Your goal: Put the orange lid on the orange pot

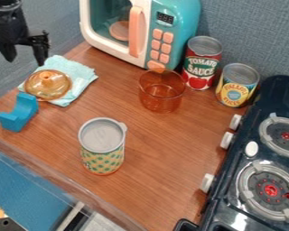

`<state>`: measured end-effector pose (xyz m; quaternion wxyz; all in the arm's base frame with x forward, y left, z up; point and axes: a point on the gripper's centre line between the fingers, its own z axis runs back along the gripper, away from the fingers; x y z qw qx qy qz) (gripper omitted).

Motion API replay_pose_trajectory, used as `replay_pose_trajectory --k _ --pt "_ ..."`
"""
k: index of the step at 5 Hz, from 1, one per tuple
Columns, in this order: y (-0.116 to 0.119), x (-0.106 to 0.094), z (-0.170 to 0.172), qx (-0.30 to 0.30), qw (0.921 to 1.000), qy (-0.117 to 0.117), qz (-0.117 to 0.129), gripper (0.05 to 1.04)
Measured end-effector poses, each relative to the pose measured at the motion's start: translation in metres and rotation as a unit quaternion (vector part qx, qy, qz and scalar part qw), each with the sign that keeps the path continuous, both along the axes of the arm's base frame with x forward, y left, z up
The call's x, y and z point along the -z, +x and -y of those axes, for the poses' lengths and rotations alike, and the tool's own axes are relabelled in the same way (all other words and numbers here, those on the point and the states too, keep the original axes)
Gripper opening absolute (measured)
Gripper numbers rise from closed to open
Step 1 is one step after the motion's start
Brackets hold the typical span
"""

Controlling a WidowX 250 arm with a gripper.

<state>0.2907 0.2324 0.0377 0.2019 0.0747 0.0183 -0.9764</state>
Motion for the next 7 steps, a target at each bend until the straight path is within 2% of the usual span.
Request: replay_pose_trajectory --k 3,4,6,7 --pt "0.012 0.030 0.023 0.028 0.9988 -0.022 -0.033 1.001" --pt "0.013 0.035 0.022 0.029 0.9987 -0.018 -0.037 0.953" --pt "0.011 0.035 0.025 0.027 0.9987 -0.026 -0.035 0.399" --pt "0.009 0.030 0.028 0.030 0.9985 -0.031 -0.035 0.380"
